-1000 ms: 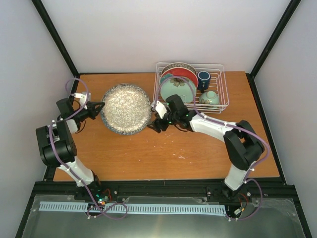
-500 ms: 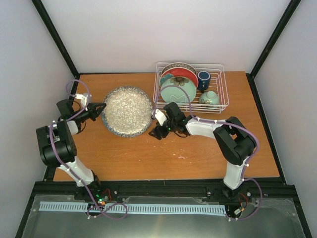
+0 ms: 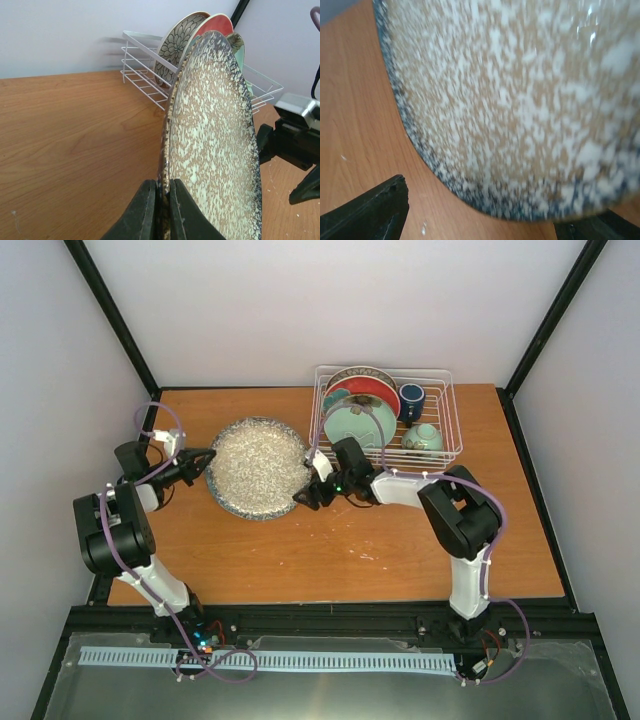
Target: Load the mixed dishes into the dish rack
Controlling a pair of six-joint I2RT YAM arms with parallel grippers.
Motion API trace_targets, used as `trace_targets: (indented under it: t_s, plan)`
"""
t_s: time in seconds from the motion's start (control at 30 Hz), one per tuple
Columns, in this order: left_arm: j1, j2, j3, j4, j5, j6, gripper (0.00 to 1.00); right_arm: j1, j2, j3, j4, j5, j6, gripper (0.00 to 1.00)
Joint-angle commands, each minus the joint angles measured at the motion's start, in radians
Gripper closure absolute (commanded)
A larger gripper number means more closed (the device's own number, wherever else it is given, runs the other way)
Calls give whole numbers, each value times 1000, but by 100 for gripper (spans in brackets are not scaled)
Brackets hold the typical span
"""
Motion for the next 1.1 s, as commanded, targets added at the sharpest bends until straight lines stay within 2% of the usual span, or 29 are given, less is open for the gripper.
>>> trace_targets:
  t_s: [0.0,0.33,0.47,0.53,0.57,0.7,0.73,1.07]
  plan:
    - [3,-4,30,88,133,5,99,-10,17,72,79,-115,56,21]
    - [-4,1,35,92,149,-1,99,-3,92,185,97,-230,106,24]
    - [-10,5,36,99,156,-7,99,3,132,231,110,-278,127,30]
    - [-12,7,34,100,157,-9,99,5,150,252,117,-307,140,37]
    - [-13,7,34,104,157,-10,99,6,158,260,118,-318,143,45]
    - [-16,12,38,103,155,-17,99,12,156,264,128,-360,138,87]
    - [-16,14,40,104,154,-19,99,14,147,258,131,-358,135,95]
    - [-28,30,76,72,135,-40,99,16,-42,156,169,-303,117,97]
